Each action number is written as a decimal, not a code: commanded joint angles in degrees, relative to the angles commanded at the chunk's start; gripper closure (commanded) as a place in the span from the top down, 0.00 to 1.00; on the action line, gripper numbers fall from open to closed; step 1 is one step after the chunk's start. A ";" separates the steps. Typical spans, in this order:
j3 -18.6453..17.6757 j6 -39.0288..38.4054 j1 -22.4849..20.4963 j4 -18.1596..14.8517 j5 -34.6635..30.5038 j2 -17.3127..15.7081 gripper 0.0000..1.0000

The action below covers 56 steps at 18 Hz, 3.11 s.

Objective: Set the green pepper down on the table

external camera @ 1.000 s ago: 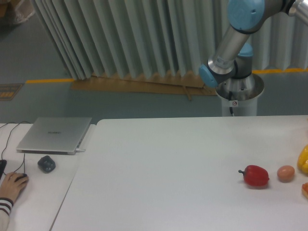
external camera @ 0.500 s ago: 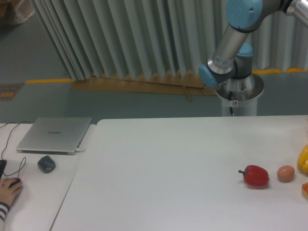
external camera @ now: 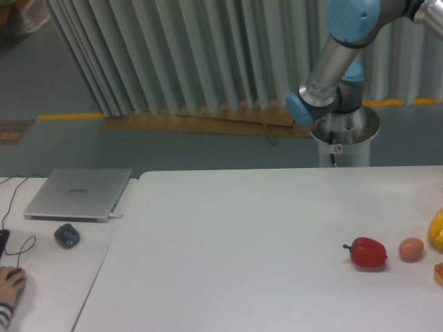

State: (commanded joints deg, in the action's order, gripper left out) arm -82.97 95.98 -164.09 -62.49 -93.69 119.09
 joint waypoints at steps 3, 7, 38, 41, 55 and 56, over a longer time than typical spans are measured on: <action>-0.26 0.09 0.09 -0.26 0.09 -0.97 0.41; -0.26 0.00 0.35 -3.77 1.75 -3.42 0.41; 0.70 -8.79 23.20 -12.95 5.89 -9.50 0.42; 1.93 -8.53 23.55 -7.13 5.98 -7.74 0.40; 2.11 -8.88 25.14 -2.02 5.45 -1.50 0.41; 1.41 -8.96 25.14 -2.02 5.45 -1.50 0.41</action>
State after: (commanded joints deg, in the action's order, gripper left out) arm -81.56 87.01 -138.96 -64.51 -88.24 117.60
